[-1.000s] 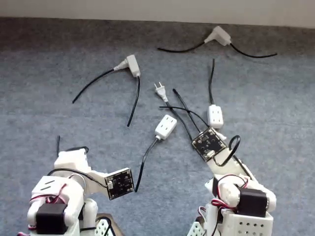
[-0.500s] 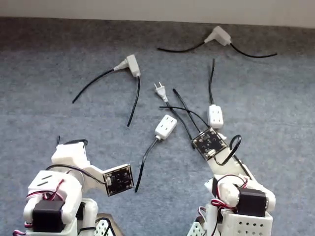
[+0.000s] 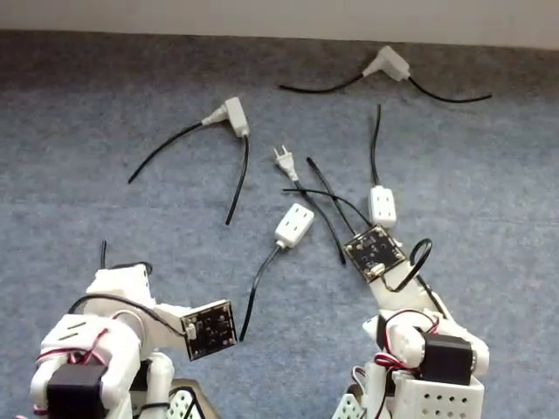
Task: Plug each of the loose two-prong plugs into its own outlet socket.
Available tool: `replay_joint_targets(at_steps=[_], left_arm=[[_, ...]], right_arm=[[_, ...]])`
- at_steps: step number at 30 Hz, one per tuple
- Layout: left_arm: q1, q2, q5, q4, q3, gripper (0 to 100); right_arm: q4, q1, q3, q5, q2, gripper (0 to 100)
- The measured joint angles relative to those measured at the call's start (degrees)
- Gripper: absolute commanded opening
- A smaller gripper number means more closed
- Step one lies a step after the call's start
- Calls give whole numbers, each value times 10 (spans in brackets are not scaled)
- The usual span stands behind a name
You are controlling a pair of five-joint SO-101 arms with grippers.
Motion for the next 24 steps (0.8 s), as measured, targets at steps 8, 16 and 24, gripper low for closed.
replay_joint_targets(at_steps=[8,16,24], left_arm=[[-4,283,3,52,-190,231],[4,512,3,74,-262,231],[111,526,3,75,-179,229]], right_arm=[[0,0,0,0,0,178],[-6,0,14,-2,0,178],[-12,0,18,-4,0,178]])
